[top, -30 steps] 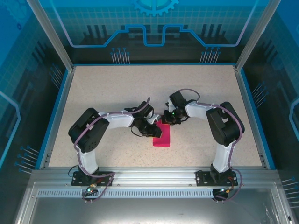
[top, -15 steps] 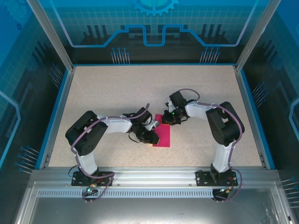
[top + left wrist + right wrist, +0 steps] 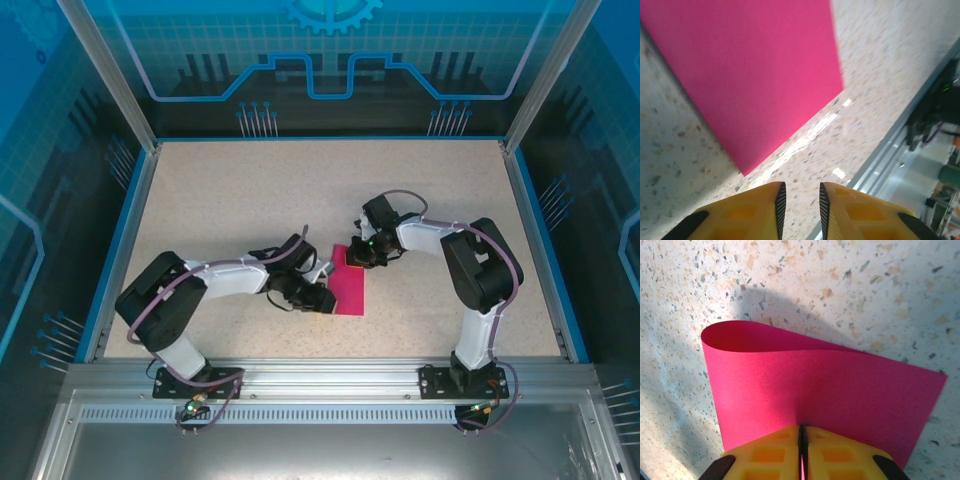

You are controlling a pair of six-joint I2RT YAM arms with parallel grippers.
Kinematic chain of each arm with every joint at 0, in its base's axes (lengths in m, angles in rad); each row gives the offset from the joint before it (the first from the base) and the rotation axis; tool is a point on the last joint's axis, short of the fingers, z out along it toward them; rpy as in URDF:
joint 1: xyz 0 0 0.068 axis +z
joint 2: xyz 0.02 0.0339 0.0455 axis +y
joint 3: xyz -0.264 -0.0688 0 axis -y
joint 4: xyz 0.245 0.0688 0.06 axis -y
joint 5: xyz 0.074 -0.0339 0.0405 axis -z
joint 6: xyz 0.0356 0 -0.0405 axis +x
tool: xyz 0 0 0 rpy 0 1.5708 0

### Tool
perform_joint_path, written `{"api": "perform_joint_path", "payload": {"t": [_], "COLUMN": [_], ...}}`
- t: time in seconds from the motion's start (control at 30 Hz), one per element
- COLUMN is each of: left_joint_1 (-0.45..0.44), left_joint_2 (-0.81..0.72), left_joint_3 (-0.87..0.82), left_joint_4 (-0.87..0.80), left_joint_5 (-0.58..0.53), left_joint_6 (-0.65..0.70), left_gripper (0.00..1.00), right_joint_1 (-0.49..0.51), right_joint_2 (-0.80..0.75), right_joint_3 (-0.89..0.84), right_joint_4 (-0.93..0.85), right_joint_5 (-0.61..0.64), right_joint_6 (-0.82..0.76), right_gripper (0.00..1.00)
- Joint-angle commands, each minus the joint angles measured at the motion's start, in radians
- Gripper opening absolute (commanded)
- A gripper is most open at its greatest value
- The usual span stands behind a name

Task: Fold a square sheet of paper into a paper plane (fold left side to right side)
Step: First fold the square sheet of paper in half at the center of the table, then hold the square sheet of paper at the center of the table.

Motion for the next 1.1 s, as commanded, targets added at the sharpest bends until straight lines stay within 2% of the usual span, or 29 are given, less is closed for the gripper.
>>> {"api": "perform_joint_path", "payload": {"t": [0.0, 0.2, 0.37, 0.7, 0.93, 1.07], "left_joint_1": [0.044, 0.057, 0.055, 0.045, 0.045, 0.043], "left_joint_2": [0.017, 0.189, 0.264, 0.315, 0.315, 0.308], "left_joint_3": [0.092, 0.22, 0.26, 0.202, 0.154, 0.146], "left_joint_4": [-0.015, -0.032, -0.023, 0.028, 0.034, 0.034], "left_joint_5": [0.029, 0.033, 0.027, 0.029, -0.004, -0.011], "left_joint_6": [0.014, 0.05, 0.056, 0.028, 0.008, 0.0], "left_gripper": [0.28, 0.27, 0.27, 0.27, 0.27, 0.27], "right_joint_1": [-0.002, -0.002, 0.001, 0.0, 0.0, 0.001], "right_joint_2": [0.046, 0.037, 0.027, -0.074, -0.23, -0.324], "right_joint_3": [-0.011, -0.014, -0.021, -0.021, -0.073, -0.142], "right_joint_4": [-0.067, -0.066, -0.043, 0.042, -0.003, -0.079], "right_joint_5": [0.068, 0.067, 0.048, 0.002, 0.062, 0.059], "right_joint_6": [-0.012, -0.015, -0.01, -0.001, -0.028, -0.05], "right_gripper": [0.11, 0.11, 0.12, 0.15, 0.32, 0.29]}}
